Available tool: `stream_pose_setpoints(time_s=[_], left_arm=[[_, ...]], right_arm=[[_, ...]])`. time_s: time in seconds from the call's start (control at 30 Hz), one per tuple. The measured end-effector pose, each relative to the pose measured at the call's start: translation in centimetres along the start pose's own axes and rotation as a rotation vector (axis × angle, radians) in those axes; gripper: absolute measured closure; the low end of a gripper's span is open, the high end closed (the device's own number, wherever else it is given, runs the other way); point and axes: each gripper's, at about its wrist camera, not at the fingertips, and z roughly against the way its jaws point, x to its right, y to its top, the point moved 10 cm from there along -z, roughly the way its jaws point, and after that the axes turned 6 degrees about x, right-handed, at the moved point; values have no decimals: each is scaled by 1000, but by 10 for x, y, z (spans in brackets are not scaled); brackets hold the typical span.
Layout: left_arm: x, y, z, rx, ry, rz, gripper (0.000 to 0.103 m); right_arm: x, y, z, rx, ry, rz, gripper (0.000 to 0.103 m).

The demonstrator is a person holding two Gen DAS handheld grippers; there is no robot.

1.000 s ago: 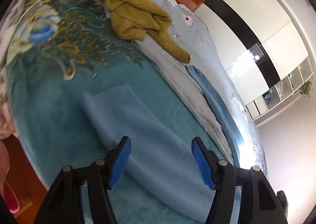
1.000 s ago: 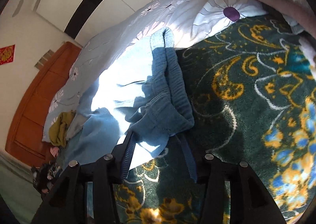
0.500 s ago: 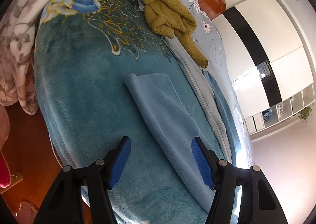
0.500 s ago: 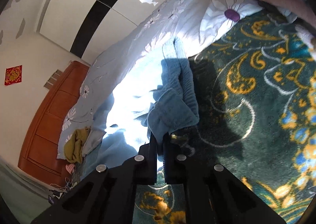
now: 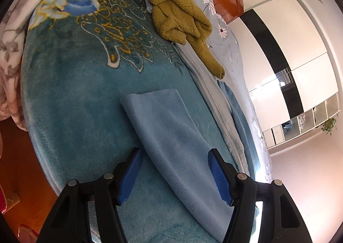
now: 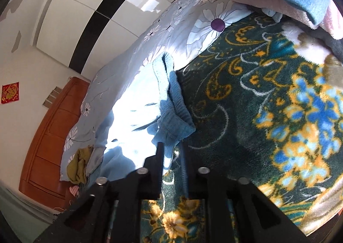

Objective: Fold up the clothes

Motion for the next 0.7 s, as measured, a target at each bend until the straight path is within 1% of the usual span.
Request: stream_pose_setpoints(time_s=[0.03, 0.1, 0.17, 0.23, 0.37, 0.43, 0.47, 0.5, 0.53, 0.57, 0.6, 0.63, 0.67, 0.7], left_arm=[[-1, 1, 1, 3, -2, 12, 35], [-1, 3, 0, -26, 1, 4, 35], [-2, 11, -1, -41, 13, -31, 35], [-5, 22, -3, -35, 9, -29, 35], [-14, 29, -3, -20, -58, 51, 36], [-12, 26, -1, -14, -84, 18, 37], [-10, 23, 1, -14, -95, 3, 38], [-11, 22, 2, -17, -103, 4, 39], [-11, 20, 4, -19, -111, 5, 50], [-14, 18, 3, -34, -117, 34, 75], [-18, 16, 3, -48, -122, 64, 90], [-20, 18, 3, -54, -131, 101, 100], [-21, 21, 3, -51, -140, 134, 100], [-14, 27, 2, -50, -154, 144, 100]], right_arm=[[-1, -5, -4, -14, 0, 7, 51], [-4, -13, -12, -43, 0, 21, 51], [-6, -18, -19, -58, 7, 21, 51], [-5, -20, -27, -65, 7, 11, 51], [-11, -19, -32, -52, 18, 19, 51], [-17, -20, -35, -53, 29, 34, 51], [-19, -21, -36, -56, 48, 33, 53], [-21, -22, -36, -60, 71, 24, 60], [-22, -23, -37, -65, 82, 18, 75], [-22, -25, -38, -70, 78, 22, 85], [-21, -27, -39, -78, 73, 32, 98], [-21, -29, -40, -90, 68, 43, 98], [-22, -30, -40, -102, 58, 58, 98], [-24, -31, -40, -112, 52, 73, 98]])
